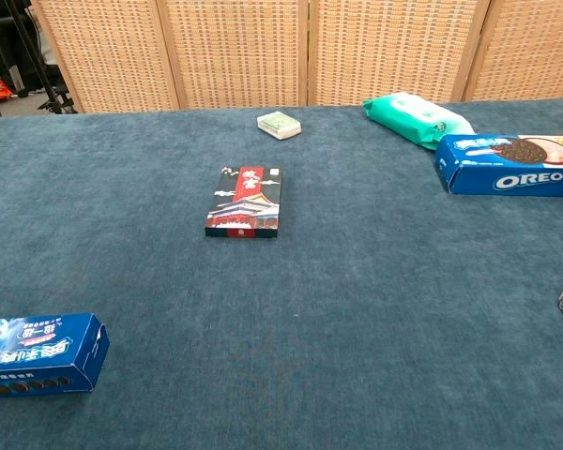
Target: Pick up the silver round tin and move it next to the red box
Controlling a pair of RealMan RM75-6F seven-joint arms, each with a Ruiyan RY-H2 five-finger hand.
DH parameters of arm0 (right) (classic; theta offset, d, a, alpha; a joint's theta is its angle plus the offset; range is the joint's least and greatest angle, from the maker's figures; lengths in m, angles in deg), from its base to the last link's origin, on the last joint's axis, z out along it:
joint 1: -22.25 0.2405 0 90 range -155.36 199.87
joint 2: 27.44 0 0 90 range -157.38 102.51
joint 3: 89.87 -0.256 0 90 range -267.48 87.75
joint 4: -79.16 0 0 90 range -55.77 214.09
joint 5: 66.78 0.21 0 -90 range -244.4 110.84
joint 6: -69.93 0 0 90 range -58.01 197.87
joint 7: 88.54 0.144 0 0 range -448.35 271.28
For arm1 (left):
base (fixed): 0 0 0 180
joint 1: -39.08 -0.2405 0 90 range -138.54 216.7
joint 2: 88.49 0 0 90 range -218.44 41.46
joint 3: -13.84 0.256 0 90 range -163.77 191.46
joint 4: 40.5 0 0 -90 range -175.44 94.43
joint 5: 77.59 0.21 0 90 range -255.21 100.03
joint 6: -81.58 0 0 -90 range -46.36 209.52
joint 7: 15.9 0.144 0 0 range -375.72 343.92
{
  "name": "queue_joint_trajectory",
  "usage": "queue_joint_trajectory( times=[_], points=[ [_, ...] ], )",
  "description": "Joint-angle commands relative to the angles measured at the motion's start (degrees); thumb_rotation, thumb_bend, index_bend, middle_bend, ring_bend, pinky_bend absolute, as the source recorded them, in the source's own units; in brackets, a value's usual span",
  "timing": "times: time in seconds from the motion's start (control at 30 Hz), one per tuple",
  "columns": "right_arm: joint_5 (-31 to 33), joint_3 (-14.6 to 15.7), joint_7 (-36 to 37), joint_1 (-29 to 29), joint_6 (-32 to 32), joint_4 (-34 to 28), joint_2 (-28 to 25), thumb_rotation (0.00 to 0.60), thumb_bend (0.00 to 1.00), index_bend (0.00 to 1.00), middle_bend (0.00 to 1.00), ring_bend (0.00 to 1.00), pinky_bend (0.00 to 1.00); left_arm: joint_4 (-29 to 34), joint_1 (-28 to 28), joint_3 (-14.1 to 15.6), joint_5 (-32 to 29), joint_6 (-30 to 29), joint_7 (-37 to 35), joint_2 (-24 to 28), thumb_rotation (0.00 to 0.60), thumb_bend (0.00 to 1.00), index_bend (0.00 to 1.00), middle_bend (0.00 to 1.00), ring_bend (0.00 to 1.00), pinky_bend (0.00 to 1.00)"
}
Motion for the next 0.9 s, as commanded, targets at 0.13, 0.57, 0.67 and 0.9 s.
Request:
queue_joint_trajectory(
  times=[0.13,0.57,0.67,0.9],
  points=[
    [-5.7,3.1,11.0,5.6,-7.1,3.1,-2.2,0.6,0.0,0.0,0.0,0.0,0.01,0.2,0.2,-0.1,-0.3,0.3,0.5,-0.2,0.6,0.0,0.0,0.0,0.0,0.0],
    [-4.5,3.4,13.3,11.7,-16.9,15.5,10.9,0.6,0.0,0.09,0.0,0.0,0.14,0.5,0.7,-0.5,-1.6,1.6,0.9,0.0,0.6,0.0,0.0,0.0,0.0,0.0],
    [-4.3,3.5,14.1,12.1,-16.8,16.8,12.4,0.6,0.0,0.13,0.0,0.0,0.18,0.5,0.8,-0.7,-2.0,1.7,1.0,-0.1,0.6,0.0,0.0,0.0,0.0,0.0],
    [-3.9,3.1,16.3,13.3,-16.1,22.0,16.9,0.6,0.09,0.28,0.16,0.12,0.3,0.5,1.1,-0.9,-2.5,2.2,1.2,-0.1,0.6,0.0,0.0,0.0,0.0,0.0]
  ],
)
